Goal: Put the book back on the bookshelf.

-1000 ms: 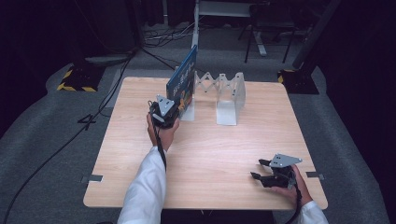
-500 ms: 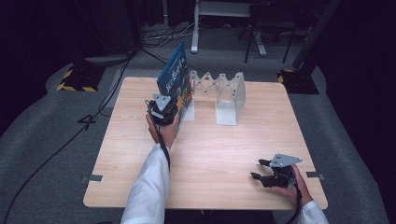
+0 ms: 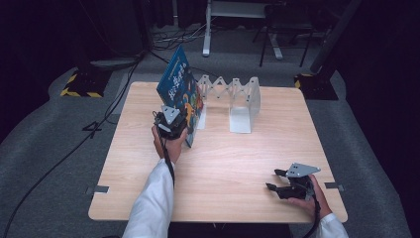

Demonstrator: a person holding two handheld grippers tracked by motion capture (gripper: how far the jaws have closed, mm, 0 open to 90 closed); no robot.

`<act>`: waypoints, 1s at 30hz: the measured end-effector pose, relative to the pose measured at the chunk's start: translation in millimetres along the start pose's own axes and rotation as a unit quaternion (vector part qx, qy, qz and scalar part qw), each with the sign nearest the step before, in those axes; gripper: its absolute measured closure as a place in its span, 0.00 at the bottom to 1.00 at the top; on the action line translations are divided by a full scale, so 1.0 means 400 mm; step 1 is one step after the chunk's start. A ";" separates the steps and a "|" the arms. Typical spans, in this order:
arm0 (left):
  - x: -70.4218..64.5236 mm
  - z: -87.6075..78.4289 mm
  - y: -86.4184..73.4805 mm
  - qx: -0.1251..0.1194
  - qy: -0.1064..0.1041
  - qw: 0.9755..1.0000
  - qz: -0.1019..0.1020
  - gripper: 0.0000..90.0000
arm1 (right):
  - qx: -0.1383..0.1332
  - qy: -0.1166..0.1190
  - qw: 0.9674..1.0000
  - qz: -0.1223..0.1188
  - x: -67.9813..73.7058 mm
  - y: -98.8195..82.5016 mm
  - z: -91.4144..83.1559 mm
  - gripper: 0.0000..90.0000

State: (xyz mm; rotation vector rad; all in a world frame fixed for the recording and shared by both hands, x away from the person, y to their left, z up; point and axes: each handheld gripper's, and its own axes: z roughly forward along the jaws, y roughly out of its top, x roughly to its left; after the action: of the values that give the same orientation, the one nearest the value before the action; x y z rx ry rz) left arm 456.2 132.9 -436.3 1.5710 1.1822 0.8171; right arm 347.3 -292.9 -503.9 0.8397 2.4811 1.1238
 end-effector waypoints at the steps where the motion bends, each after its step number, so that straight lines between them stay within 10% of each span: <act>1: -0.001 -0.001 -0.004 -0.001 0.000 1.000 0.004 0.77 | 0.000 0.000 1.000 0.000 0.000 0.000 0.000 0.37; 30: -0.054 0.040 -0.023 0.017 0.022 0.999 0.031 0.77 | 0.000 0.001 1.000 0.001 -0.002 0.000 0.001 0.37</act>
State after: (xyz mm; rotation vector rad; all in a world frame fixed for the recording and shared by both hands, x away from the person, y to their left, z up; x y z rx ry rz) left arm 461.4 108.0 -449.3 1.6318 1.1903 0.8791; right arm 348.0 -293.2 -504.1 0.8421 2.4834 1.1255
